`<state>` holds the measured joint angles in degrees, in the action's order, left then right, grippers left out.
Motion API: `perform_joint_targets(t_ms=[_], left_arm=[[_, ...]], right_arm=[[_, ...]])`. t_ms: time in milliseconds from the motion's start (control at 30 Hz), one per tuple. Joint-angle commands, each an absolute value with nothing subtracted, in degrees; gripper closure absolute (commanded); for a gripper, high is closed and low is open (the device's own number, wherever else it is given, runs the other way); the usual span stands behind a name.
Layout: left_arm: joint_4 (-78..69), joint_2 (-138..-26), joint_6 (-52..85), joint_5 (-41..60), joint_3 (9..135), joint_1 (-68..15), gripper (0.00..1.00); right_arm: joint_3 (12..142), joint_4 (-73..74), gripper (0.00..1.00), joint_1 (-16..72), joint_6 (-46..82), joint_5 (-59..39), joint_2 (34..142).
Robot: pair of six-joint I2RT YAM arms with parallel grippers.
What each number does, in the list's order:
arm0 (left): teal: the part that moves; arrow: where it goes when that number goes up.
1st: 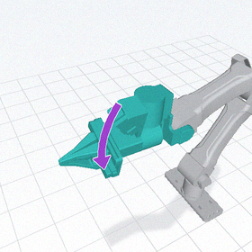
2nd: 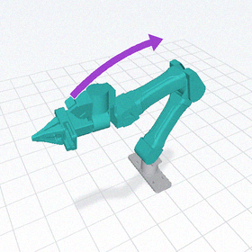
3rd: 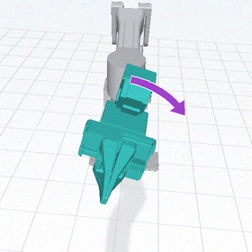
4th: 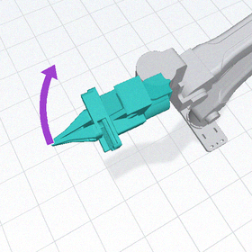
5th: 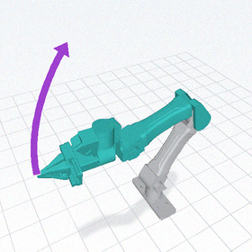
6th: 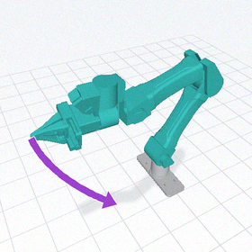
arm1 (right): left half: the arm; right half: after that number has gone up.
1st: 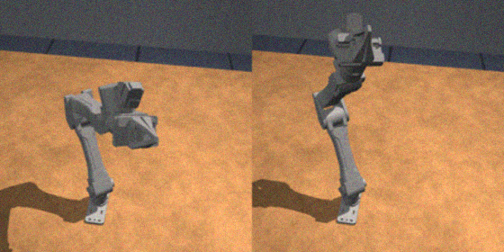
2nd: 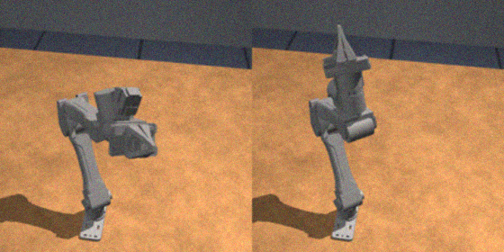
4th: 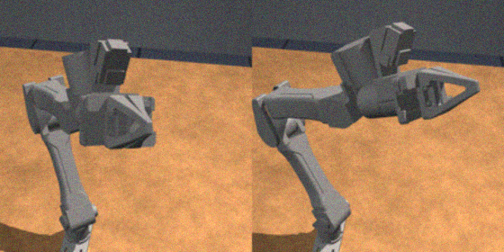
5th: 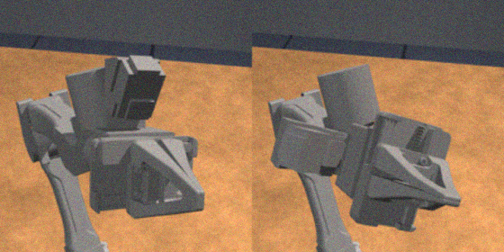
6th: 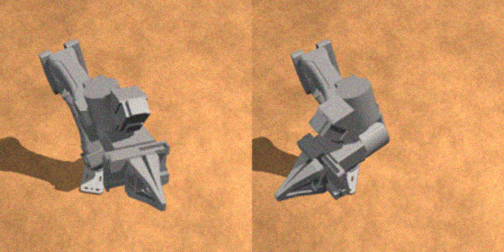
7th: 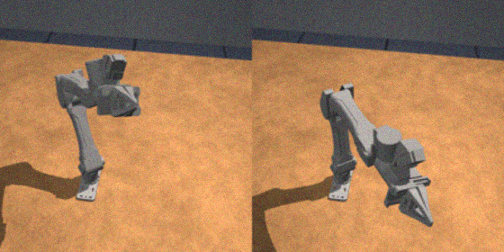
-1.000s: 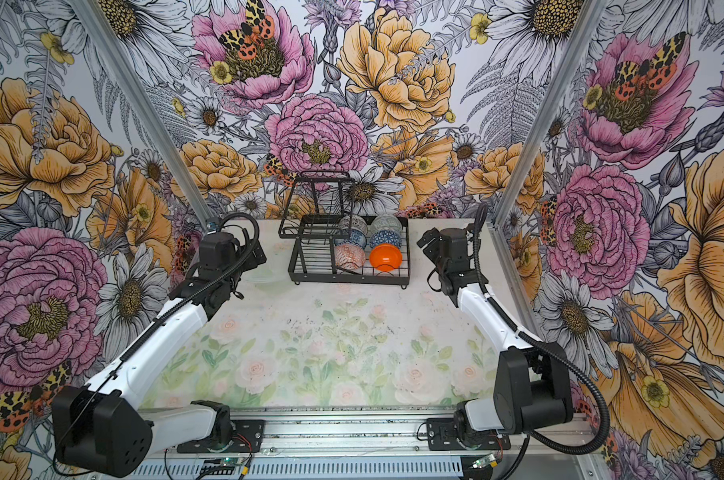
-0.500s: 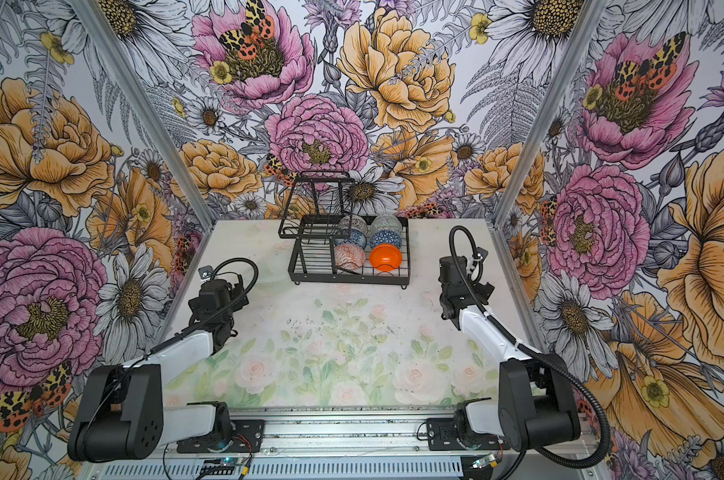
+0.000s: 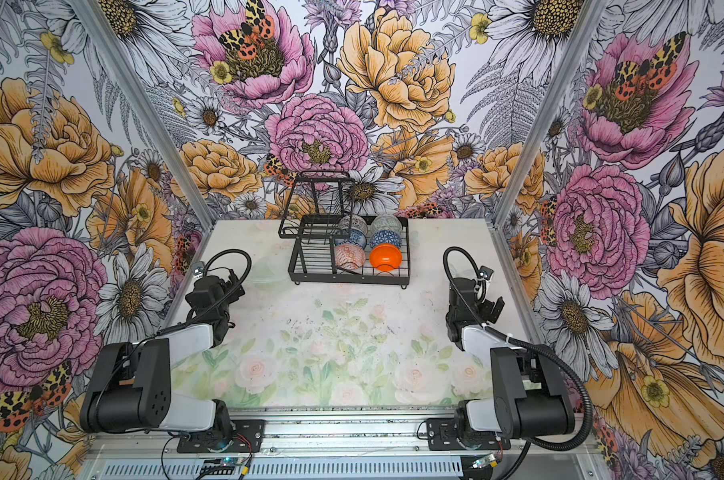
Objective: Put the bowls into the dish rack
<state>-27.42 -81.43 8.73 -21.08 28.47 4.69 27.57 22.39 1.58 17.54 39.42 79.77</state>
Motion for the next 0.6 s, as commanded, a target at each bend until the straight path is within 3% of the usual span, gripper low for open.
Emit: perform_joint_targets(t_ms=[0,200,400,567], left_arm=[[-35.1,-79.5,7.4,-17.5,25.7,4.2,0.01],[-49.9,-79.0,7.7,-14.3,17.8,4.4,0.01],[-79.5,-92.3,3.7,-6.4,10.6,3.2,0.01],[-77.2,-91.1,5.2,-10.1,10.4,3.4,0.01]], right_arm=[[27.9,34.5,0.00,0.8,12.9,32.0,83.2],[30.3,33.3,0.00,1.6,10.6,29.2,85.9],[24.4,42.3,0.00,1.4,9.4,25.6,83.8],[21.2,47.1,0.00,1.0,9.2,24.0,82.8]])
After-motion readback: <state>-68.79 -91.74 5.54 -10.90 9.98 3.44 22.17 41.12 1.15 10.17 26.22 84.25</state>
